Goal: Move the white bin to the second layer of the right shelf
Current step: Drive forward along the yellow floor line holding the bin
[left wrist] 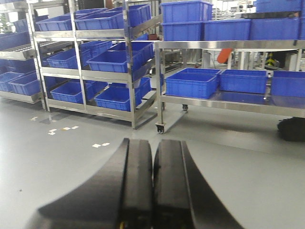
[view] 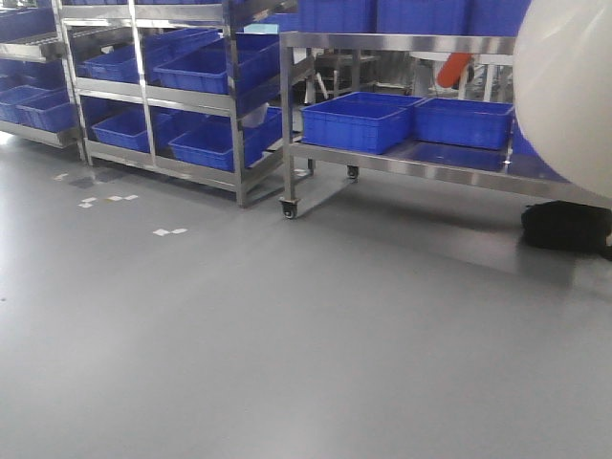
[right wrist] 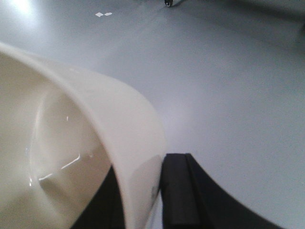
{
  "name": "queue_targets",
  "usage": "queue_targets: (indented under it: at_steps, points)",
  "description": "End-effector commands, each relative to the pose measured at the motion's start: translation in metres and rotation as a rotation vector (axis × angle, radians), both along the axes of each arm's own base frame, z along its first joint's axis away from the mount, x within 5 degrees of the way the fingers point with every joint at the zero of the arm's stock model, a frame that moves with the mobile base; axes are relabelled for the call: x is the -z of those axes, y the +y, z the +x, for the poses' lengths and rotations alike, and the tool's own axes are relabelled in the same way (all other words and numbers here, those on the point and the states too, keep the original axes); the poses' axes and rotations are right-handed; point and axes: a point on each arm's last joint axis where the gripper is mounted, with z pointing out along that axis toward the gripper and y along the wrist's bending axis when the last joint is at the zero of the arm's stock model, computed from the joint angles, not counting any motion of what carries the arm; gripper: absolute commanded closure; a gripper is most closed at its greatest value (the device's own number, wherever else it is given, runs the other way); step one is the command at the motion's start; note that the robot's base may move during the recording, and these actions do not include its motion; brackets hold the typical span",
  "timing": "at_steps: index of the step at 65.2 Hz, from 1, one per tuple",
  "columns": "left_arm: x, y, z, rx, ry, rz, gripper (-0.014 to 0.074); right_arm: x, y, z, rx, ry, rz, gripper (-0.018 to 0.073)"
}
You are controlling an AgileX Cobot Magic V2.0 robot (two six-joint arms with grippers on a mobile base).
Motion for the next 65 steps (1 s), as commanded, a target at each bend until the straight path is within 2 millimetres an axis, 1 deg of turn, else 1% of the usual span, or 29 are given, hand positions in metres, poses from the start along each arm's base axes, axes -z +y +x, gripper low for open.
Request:
queue_targets:
  at_steps: [1,65]
  points:
    - [0.0027,0.0005,-0.0002,-0.003,-0.064,-0.023,0.0512,-0.0187,-0.0003,0.0029,0.008,-0.127,0.025,0.0535]
    - [0.0027,0.0005,-0.0002,-0.003,-0.064,-0.023,0.0512,-0.0187,-0.0003,0.0029,0.008,-0.127,0.025,0.0535]
